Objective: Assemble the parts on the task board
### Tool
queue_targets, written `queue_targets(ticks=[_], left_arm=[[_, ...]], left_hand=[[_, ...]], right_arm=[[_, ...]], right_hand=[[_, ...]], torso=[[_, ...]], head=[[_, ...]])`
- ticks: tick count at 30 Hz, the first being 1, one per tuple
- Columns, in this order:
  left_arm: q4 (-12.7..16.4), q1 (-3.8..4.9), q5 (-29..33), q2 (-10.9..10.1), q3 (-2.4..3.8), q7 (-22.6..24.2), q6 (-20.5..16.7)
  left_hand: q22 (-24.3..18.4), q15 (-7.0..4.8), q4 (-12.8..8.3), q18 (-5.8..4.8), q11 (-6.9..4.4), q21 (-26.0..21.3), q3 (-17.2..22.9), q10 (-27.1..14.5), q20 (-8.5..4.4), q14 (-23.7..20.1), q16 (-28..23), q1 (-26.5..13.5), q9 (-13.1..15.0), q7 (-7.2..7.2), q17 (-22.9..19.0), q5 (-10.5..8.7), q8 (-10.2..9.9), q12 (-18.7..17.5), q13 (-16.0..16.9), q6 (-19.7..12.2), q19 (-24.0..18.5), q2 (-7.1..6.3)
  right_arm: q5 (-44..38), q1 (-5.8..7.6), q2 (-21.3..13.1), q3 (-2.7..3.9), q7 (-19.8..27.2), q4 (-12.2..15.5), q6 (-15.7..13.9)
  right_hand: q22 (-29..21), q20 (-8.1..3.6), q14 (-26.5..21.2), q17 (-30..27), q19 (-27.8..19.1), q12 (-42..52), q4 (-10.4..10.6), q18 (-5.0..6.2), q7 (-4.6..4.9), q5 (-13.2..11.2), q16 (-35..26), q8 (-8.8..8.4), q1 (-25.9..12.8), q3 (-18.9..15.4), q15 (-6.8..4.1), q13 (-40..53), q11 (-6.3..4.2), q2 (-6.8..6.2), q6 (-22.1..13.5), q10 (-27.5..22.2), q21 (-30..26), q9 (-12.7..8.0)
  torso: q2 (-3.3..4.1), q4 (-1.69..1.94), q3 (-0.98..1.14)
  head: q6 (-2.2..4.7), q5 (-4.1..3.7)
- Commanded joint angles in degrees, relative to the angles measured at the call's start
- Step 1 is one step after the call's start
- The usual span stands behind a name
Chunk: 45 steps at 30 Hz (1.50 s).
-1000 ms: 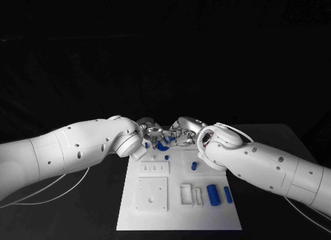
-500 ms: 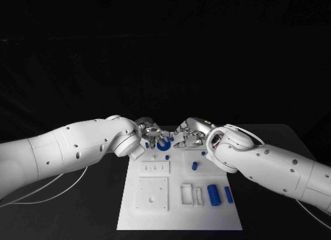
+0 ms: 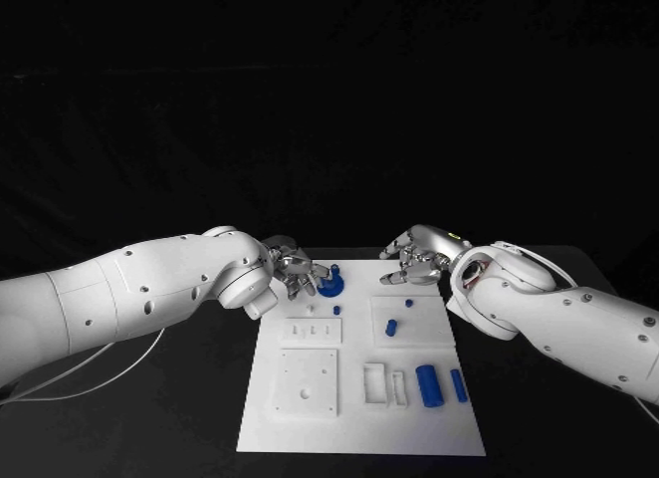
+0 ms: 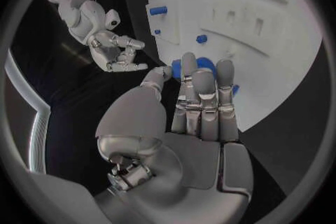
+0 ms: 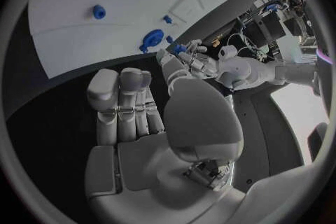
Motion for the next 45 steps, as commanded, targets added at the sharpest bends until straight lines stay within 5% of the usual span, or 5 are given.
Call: queue_targets(ticks=[1,6,12,26,45], left_arm=[[0.8,-0.20,-3.1,-0.4,-0.01,-4.0,2.5],[1.9,-0.55,-4.8,-1.0,-0.26,-5.7,2.5],[3.9,-0.76,-7.4,-1.9,-1.09,-7.3,1.8],[6.6,-1.76,-13.3,-2.4,-1.99,-8.5,-0.8],[7.4,-2.51,-17.2,-1.6,-2.03,-9.8,0.9]], left_hand=[[0.1,0.04,-9.3,0.19,-0.44,0.3,8.8,2.6,-0.34,0.5,-0.2,0.0,-0.1,-1.58,0.1,0.26,0.1,0.5,0.0,2.2,0.2,0.29],[0.0,-0.02,-9.6,0.09,-0.50,0.3,8.8,2.6,-0.41,0.8,-0.3,-0.2,-0.4,-1.64,0.1,0.32,0.1,0.8,-0.1,2.4,0.3,0.37],[0.1,-0.09,-9.8,0.02,-0.56,0.3,8.7,2.6,-0.48,1.0,-0.3,-0.4,-0.4,-1.70,0.2,0.46,0.1,1.2,0.0,2.5,0.5,0.40],[0.2,-0.32,-10.2,-0.03,-0.73,0.5,8.8,2.6,-0.72,1.6,-0.1,-0.7,-0.4,-1.89,0.6,2.04,0.1,2.3,0.3,3.1,0.9,0.15],[0.3,-0.39,-10.5,-0.13,-0.78,0.7,8.9,2.7,-0.81,1.7,0.0,-0.8,-0.3,-1.92,0.9,2.44,0.1,2.7,0.3,3.3,0.9,0.09]], right_arm=[[4.5,0.01,0.0,1.40,2.6,-0.9,-1.8],[7.2,0.46,0.3,3.81,3.4,-2.7,-3.6],[8.0,1.31,0.8,4.92,2.0,-4.3,-6.5],[6.1,1.79,2.6,5.25,-4.2,-7.4,-11.0],[5.5,1.95,3.9,5.26,-5.8,-8.6,-10.7]], right_hand=[[6.4,0.20,0.1,0.0,3.0,-0.3,-0.4,0.64,-0.08,0.5,-0.2,-0.15,-0.2,0.1,0.16,-0.1,-0.23,0.28,0.4,-0.2,-0.3,0.0],[6.3,0.18,0.0,0.0,2.9,-0.5,-1.1,0.64,-0.09,1.3,-0.3,-0.16,-0.7,0.3,0.14,-0.4,-0.25,0.55,0.5,-0.4,-0.6,0.0],[6.3,0.17,0.0,-0.1,3.0,-0.6,-1.2,0.63,-0.12,2.6,-0.4,-0.16,-1.1,0.4,0.14,-0.5,-0.29,0.61,0.7,-0.4,-0.6,0.0],[6.2,0.20,0.2,-0.3,3.0,-0.9,0.5,0.71,-0.22,-0.1,-0.6,-0.16,-1.3,-0.6,0.14,-1.5,-0.31,0.10,0.7,0.1,-1.1,0.0],[6.2,0.18,0.2,-0.3,3.1,-0.8,0.8,0.69,-0.23,-0.3,-0.7,-0.16,-1.0,-0.3,0.13,-1.8,-0.33,-0.14,0.8,0.1,-1.3,0.0]], torso=[[-0.08,0.28,0.09],[-0.44,0.52,0.09],[-0.65,0.75,0.07],[-1.32,1.67,-0.07],[-1.35,1.73,0.08]], head=[[-0.39,0.03],[-1.06,-0.28],[-1.84,0.02],[-3.55,0.02],[-4.27,0.05]])
